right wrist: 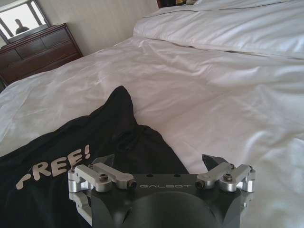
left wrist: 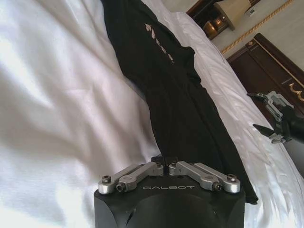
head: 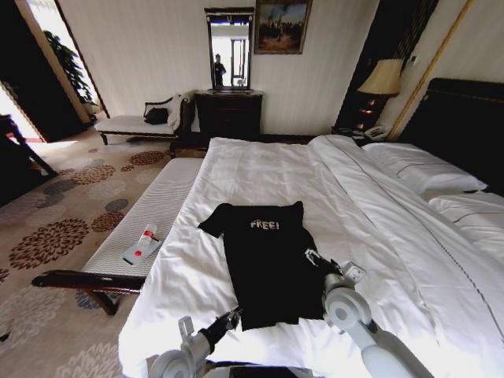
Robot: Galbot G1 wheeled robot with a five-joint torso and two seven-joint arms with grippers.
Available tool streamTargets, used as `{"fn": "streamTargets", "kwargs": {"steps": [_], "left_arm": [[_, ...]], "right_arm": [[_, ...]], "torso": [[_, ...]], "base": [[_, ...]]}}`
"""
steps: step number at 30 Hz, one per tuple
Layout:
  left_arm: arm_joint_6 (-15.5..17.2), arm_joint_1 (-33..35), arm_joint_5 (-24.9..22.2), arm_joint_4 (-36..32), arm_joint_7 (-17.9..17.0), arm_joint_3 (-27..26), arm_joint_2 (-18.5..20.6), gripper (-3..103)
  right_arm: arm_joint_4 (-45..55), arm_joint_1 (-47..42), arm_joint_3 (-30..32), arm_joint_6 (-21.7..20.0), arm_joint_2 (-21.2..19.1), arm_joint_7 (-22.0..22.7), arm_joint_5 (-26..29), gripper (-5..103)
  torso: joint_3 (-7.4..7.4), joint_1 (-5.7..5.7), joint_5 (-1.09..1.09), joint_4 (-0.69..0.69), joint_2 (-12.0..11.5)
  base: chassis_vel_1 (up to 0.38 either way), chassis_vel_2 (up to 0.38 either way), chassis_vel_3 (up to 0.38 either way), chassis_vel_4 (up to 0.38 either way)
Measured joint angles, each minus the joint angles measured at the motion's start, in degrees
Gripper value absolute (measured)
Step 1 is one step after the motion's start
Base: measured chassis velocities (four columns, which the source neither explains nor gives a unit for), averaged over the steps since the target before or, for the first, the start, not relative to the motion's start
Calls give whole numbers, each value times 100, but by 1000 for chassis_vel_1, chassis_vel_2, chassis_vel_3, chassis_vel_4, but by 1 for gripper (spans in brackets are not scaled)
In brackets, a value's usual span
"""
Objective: Fold the clothes on the bed.
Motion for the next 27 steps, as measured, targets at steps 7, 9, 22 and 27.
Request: {"fn": "streamTargets", "kwargs": {"steps": [7,9,22,27], "left_arm": [[-37,467,-73,-144,-15,-460,915,0],[-70,670,-37,-154,-14,-560,1278,0],[-141,1038,225,-65,-72,-996,1485,0],[-140,874,203,-47,-107,-1034,1385,0]], "right_arm": [[109,-164,73,-5,29,0,-93,100],[156,-267,138,-10,47,1,-159,100],[295,-712,-92,-86,-76,190,-220,100],[492,-1079,-95,-40,-68,362,-9,100]], "torso": [[0,0,1,1,0],[0,0,-2,-5,0],[0,0,0,2,0],[0,0,1,2,0]], "base": [[0,0,0,0],[0,0,0,0],[0,0,0,0],[0,0,0,0]]}}
